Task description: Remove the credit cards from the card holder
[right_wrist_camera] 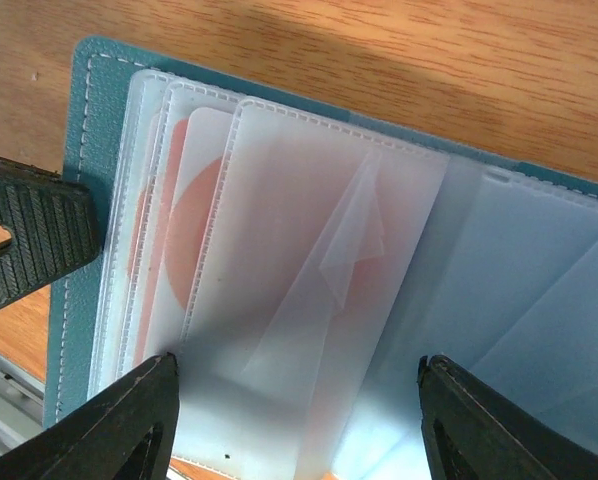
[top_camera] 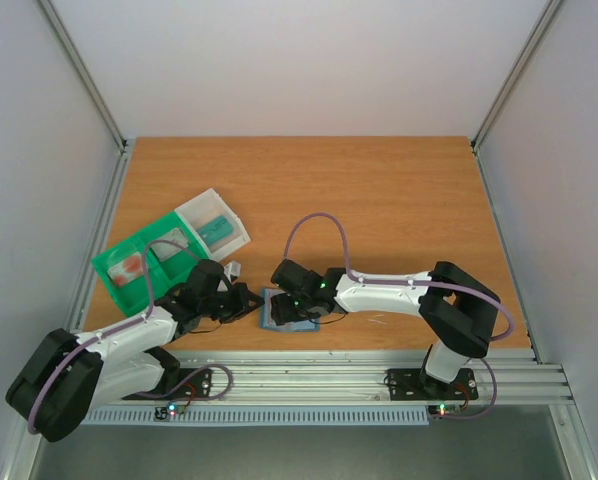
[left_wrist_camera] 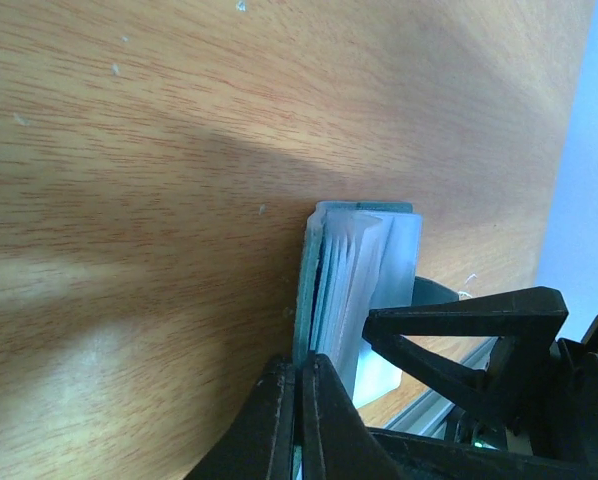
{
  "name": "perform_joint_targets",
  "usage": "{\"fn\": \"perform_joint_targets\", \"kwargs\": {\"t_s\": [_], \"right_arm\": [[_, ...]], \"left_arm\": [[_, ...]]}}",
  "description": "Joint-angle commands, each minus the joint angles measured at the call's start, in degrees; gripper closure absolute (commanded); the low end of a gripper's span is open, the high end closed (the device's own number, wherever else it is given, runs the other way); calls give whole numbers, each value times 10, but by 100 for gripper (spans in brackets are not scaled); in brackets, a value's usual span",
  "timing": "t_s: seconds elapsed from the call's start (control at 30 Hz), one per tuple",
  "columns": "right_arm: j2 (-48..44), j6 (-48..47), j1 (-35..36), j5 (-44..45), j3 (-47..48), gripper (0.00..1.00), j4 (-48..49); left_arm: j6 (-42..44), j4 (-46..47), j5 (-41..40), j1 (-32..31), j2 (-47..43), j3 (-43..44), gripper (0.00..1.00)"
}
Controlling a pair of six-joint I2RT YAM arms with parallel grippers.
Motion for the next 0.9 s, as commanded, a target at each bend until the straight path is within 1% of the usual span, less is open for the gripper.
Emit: {"fn": "perform_joint_targets", "kwargs": {"t_s": [0.0, 0.2, 0.5, 0.67, 0.87], "right_arm": [[14, 7, 4, 7, 11, 33, 9], [11, 2, 3, 39, 6, 36, -16], [-22, 0, 3, 133, -8, 37, -85], [-54, 8, 3, 170, -22, 38, -127], [-115, 10, 3, 189, -20, 38, -172]], "left_arm": [[-2, 22, 3, -2, -8, 2, 99], [-3, 24, 4, -2, -8, -1, 100], [-5, 22, 2, -2, -11, -3, 100], [-7, 21, 2, -2, -13, -3, 100], [-9, 23, -1, -3, -13, -3, 99]]}}
